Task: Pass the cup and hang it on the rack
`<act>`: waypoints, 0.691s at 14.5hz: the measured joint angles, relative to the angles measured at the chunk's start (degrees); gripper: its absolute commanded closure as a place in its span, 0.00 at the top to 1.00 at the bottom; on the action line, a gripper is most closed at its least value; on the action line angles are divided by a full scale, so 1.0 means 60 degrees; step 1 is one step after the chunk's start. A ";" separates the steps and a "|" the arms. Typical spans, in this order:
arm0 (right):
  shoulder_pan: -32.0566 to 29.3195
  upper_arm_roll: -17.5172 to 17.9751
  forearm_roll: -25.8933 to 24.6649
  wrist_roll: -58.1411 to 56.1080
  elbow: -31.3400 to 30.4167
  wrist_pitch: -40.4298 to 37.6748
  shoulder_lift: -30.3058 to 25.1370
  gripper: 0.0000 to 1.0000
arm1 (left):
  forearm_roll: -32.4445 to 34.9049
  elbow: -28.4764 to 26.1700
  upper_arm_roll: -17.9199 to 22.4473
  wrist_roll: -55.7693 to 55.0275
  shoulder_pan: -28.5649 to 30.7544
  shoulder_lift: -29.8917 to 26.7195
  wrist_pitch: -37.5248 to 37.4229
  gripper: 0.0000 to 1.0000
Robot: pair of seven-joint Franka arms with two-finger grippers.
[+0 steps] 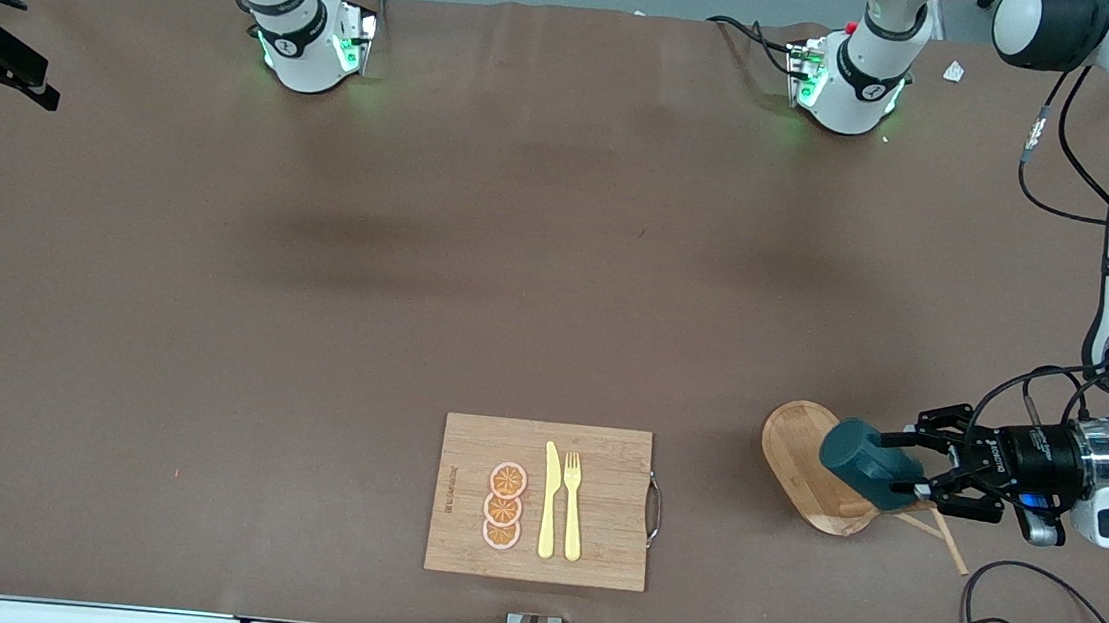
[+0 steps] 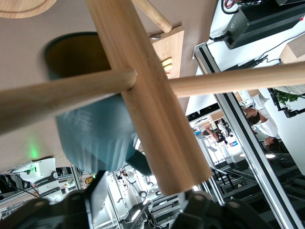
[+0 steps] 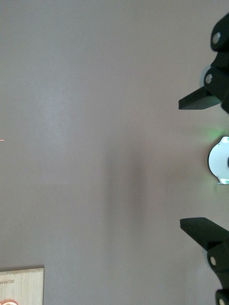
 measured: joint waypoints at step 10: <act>0.0000 0.0000 0.0000 0.0000 -0.0005 0.0000 0.0000 1.00 | 0.2038 0.0379 -0.0288 0.0003 -0.0110 -0.1430 -0.0333 1.00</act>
